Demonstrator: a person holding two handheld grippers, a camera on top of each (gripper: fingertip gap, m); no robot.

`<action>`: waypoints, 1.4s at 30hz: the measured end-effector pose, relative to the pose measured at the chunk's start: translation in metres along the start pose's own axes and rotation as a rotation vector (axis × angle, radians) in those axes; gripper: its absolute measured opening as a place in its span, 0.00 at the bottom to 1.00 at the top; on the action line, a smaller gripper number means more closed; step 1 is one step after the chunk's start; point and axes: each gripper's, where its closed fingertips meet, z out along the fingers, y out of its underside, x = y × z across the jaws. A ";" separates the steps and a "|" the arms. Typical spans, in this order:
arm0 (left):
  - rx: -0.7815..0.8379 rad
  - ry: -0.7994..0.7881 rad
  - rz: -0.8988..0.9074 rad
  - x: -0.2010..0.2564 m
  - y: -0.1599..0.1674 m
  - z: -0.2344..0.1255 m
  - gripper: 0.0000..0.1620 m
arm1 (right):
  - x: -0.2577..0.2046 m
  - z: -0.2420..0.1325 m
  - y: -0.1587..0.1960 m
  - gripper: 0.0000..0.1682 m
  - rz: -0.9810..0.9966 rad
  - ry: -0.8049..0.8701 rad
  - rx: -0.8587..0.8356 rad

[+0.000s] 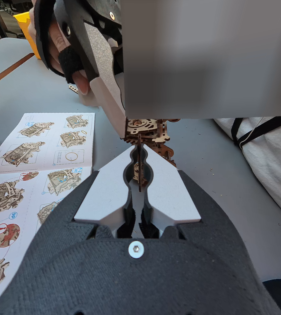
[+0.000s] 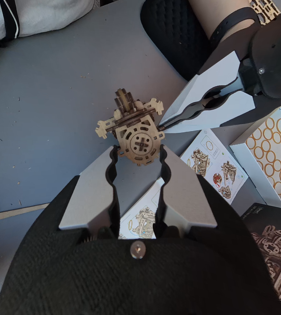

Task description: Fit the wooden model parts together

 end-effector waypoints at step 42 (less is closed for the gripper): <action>0.001 -0.017 -0.027 0.001 -0.002 0.003 0.00 | -0.001 0.001 -0.003 0.32 -0.045 0.049 -0.077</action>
